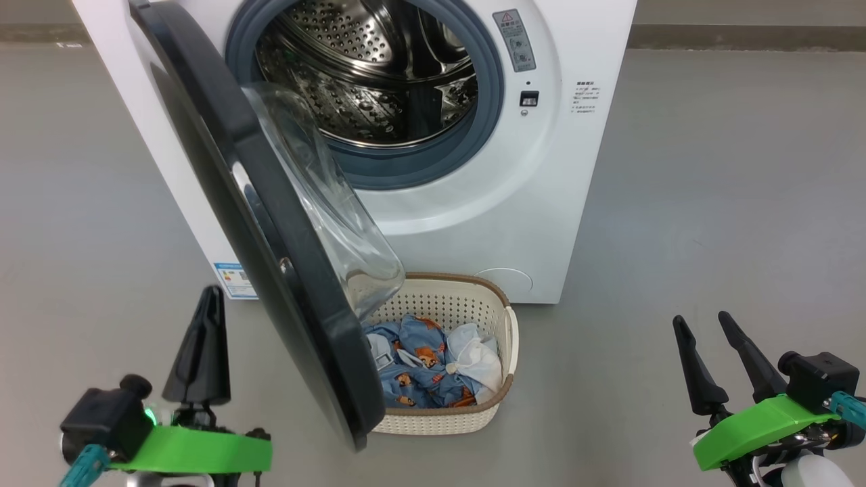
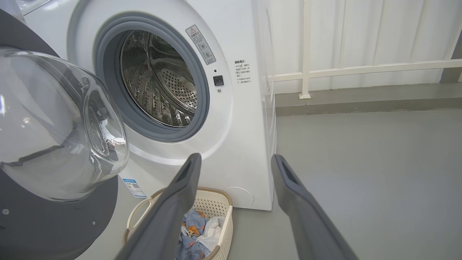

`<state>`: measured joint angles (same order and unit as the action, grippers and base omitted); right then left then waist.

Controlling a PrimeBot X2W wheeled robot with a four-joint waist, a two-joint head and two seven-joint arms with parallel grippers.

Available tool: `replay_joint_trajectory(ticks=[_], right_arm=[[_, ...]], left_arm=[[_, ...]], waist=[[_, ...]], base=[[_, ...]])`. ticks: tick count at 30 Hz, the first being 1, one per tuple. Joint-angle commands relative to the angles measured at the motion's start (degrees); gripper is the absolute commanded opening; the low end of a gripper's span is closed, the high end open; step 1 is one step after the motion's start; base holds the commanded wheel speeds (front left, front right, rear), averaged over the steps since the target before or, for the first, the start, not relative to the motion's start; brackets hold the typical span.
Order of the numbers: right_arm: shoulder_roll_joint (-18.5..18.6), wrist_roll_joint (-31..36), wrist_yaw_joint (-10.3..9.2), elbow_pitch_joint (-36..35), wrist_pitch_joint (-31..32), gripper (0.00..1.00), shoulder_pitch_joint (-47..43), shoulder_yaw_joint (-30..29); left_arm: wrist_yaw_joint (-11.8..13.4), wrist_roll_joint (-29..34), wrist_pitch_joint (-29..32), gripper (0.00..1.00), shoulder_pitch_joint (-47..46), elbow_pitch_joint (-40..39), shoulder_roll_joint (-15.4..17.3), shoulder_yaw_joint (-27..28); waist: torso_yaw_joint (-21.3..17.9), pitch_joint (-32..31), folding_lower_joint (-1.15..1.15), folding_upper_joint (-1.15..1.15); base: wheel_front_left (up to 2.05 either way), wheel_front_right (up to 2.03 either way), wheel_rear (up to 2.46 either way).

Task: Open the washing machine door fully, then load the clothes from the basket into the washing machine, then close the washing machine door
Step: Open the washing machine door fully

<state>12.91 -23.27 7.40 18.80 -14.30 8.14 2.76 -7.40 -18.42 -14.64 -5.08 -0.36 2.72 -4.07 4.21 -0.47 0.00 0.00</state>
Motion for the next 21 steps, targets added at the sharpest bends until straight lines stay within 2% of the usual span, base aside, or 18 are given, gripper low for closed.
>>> replay_joint_trajectory(ticks=[1, 8, 11, 17, 21], right_arm=[[0.6, 0.8, 0.09, -1.4, -0.7, 1.0, 0.6, 0.9], [0.4, 0.8, 0.09, -1.6, -0.7, 1.0, 0.7, 0.8], [0.4, 0.9, 0.09, -1.8, -0.7, 1.0, 0.7, 0.8], [0.1, 1.0, 0.09, -2.1, -0.7, 1.0, 0.9, 1.0], [-0.3, 0.9, 0.09, -2.0, -0.7, 1.0, 1.3, 1.7]], left_arm=[[-0.1, 0.8, -0.4, 0.0, -2.4, -4.2, 0.5, 1.3], [-0.1, 1.5, -0.4, 0.0, -2.1, -14.6, 0.3, -3.2], [-0.1, 1.2, -0.4, 0.0, -1.4, -17.2, 0.3, -8.7], [-0.1, -0.6, -0.4, 0.0, -1.4, -16.5, 0.2, -16.7], [-0.1, -1.6, -0.4, 0.0, -0.8, -10.6, 0.2, -19.6]], waist=[[-0.1, 0.0, 0.0, 0.0], [-0.3, 0.1, 0.0, 0.0], [-0.3, 0.2, 0.0, 0.0], [-0.7, 0.4, 0.0, 0.0], [-1.8, 0.6, 0.0, 0.0]], base=[[0.0, 0.0, 0.0], [0.0, 0.0, 0.0], [0.0, 0.0, 0.0], [0.0, 0.0, 0.0], [0.0, 0.0, 0.0]])
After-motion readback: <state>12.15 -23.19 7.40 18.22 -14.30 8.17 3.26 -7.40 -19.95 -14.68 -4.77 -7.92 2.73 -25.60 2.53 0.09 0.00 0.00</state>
